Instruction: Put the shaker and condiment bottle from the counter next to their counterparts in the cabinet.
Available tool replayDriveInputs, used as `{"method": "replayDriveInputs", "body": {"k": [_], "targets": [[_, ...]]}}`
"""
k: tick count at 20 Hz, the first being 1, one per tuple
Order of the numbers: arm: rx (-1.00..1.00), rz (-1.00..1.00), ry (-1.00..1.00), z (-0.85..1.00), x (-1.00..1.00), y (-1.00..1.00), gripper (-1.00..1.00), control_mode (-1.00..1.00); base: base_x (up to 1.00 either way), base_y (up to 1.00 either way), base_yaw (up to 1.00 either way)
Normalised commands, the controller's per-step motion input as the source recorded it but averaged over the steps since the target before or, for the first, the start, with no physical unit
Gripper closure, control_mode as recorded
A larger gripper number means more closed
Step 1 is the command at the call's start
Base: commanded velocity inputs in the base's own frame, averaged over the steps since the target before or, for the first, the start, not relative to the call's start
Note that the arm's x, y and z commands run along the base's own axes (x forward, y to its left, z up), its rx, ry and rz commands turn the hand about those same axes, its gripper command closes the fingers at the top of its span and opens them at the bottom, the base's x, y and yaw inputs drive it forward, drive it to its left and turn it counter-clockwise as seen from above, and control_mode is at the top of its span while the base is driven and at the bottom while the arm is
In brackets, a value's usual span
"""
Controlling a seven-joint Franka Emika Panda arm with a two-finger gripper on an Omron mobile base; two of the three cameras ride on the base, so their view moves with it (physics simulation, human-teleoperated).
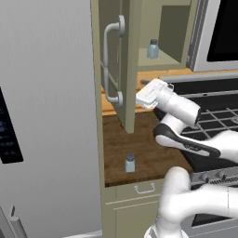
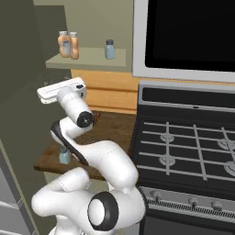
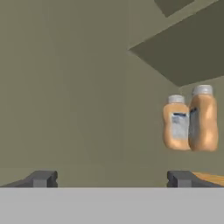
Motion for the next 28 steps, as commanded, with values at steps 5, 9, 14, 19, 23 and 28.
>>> {"method": "replayDriveInputs", "body": {"k": [5,9,14,19,23,28], "targets": [[-0.19,0.65,-0.05,-0.57,-0.26,-0.17,-1.0,-1.0,0.0,0.0,0.0],[-0.12,0.69,0.0,-0.56,-0.06,-0.15,-1.0,-1.0,0.0,0.0,0.0],[-0.07,0.16,0.0,-0.12,-0.02,-0.09,-1.0,-1.0,0.0,0.0,0.0],[-0.05,0.18,0.03,0.0,-0.07,-0.4,-1.0,-1.0,0.0,0.0,0.0],[-0.21,0.43,0.05,0.0,-0.77,-0.78,-1.0,-1.0,0.0,0.0,0.0],[-0.22,0.6,0.19,-0.18,-0.6,-0.55,-1.0,-1.0,0.0,0.0,0.0]]}}
